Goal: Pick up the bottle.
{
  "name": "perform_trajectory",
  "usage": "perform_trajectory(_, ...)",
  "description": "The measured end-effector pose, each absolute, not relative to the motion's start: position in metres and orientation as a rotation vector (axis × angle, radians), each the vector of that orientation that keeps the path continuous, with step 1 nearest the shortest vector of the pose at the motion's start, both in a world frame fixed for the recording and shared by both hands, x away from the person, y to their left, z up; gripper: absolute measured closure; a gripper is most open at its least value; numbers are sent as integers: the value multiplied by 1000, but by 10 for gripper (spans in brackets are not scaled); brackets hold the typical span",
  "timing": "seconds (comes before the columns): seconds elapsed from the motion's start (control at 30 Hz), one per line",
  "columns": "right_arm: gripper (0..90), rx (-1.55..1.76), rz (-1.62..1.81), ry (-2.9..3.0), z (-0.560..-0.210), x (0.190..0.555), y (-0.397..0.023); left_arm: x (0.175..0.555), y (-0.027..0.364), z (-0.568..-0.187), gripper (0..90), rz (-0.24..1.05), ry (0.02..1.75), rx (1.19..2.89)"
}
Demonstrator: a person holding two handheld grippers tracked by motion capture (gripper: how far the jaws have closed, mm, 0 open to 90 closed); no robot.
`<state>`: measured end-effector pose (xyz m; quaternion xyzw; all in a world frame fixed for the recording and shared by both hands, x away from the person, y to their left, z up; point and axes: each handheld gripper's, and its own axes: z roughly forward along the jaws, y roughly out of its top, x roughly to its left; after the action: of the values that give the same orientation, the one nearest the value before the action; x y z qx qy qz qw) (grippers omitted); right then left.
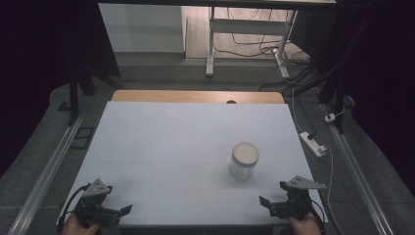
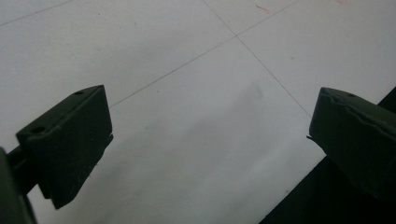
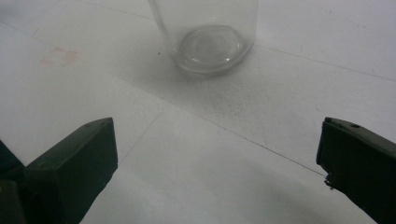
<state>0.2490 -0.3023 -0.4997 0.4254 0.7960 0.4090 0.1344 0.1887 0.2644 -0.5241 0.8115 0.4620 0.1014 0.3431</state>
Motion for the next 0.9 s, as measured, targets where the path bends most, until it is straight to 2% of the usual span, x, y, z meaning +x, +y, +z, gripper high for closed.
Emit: perform_trajectory(0.9,0,1196,1134,2366,-500,251,-296,189,266,-524,0,230,1194,2105)
